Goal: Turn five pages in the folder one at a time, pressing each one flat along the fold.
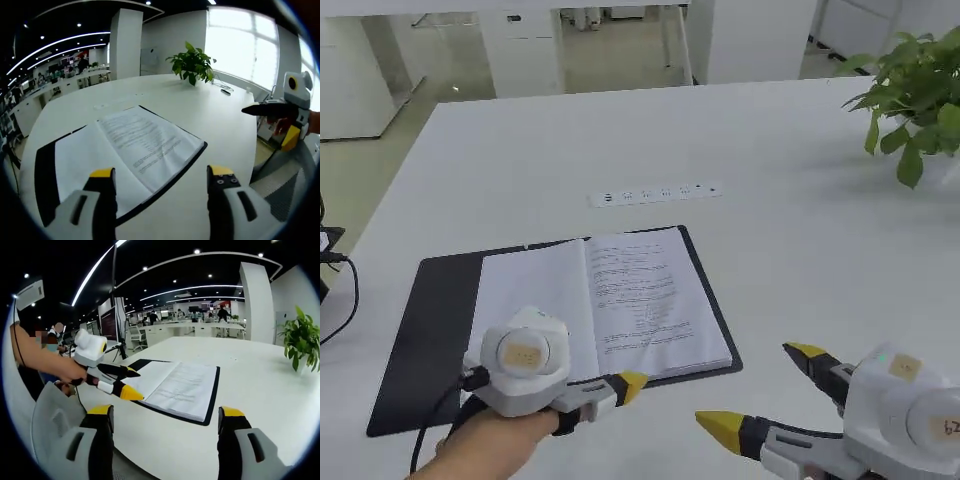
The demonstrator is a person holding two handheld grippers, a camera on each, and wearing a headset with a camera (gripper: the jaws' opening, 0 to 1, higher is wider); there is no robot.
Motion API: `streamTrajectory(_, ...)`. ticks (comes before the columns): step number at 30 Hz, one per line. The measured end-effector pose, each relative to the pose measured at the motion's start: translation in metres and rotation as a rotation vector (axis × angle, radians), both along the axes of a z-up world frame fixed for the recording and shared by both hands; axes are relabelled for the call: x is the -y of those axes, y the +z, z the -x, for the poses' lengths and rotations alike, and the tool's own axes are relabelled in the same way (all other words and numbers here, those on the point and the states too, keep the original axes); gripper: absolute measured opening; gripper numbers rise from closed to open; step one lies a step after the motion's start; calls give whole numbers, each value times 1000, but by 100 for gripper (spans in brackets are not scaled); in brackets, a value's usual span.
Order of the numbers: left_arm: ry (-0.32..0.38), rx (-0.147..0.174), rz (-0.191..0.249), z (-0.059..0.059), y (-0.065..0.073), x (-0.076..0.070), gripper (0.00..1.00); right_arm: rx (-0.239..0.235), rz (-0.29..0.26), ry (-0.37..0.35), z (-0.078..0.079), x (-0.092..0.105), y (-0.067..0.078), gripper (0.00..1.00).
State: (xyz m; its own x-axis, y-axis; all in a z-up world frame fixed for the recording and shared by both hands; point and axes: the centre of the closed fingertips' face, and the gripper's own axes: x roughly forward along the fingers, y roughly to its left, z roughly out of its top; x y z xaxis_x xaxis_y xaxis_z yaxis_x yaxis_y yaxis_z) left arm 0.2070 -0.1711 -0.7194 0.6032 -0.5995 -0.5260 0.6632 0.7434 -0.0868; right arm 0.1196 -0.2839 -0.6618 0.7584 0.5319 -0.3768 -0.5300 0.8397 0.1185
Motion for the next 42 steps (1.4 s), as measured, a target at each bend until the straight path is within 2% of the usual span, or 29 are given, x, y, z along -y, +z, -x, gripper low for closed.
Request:
streamTrajectory(5, -28, -3, -6, -13, -10, 27, 71, -1, 2, 4, -1, -1, -1, 85)
streamTrajectory(10, -31, -15, -22, -27, -20, 47, 69, -6, -1, 2, -3, 0, -2, 84)
streamTrajectory(12, -26, -19, -19, -32, -23, 55, 69, -9, 0, 4, -3, 0, -2, 83)
streamTrajectory(13, -14, -20, 5, -36, -23, 60, 68, -9, 2, 4, -4, 0, -2, 83)
streamTrajectory(14, -9, -22, 14, -37, -24, 62, 68, -11, 6, 6, -4, 0, -3, 83)
streamTrajectory(18, 20, -44, -3, -44, -36, 68, 65, -12, 3, 7, -6, -2, -2, 83)
streamTrajectory(23, 51, -41, -21, -50, -46, 71, 62, -17, 8, 12, -7, -3, -4, 83)
streamTrajectory(25, 63, -51, -35, -52, -52, 70, 58, -23, 3, 14, -8, -5, -5, 83)
streamTrajectory(27, 69, -65, -106, -50, -64, 62, 53, -23, 5, 15, -9, -6, -5, 83)
streamTrajectory(28, 50, -7, -133, -55, -62, 61, 49, -27, 8, 17, -9, -6, -7, 82)
streamTrajectory(29, 48, -2, -127, -53, -63, 63, 48, -31, 8, 19, -9, -6, -7, 82)
streamTrajectory(30, 56, -13, -121, -53, -64, 62, 48, -32, 8, 19, -9, -6, -7, 82)
streamTrajectory(32, 51, 0, -120, -53, -64, 62, 48, -34, 5, 19, -10, -6, -8, 82)
streamTrajectory(36, 32, 26, -92, -52, -65, 63, 44, -44, 10, 20, -11, -6, -12, 82)
streamTrajectory(42, 21, 44, -62, -50, -64, 66, 37, -51, 2, 16, -12, -5, -13, 82)
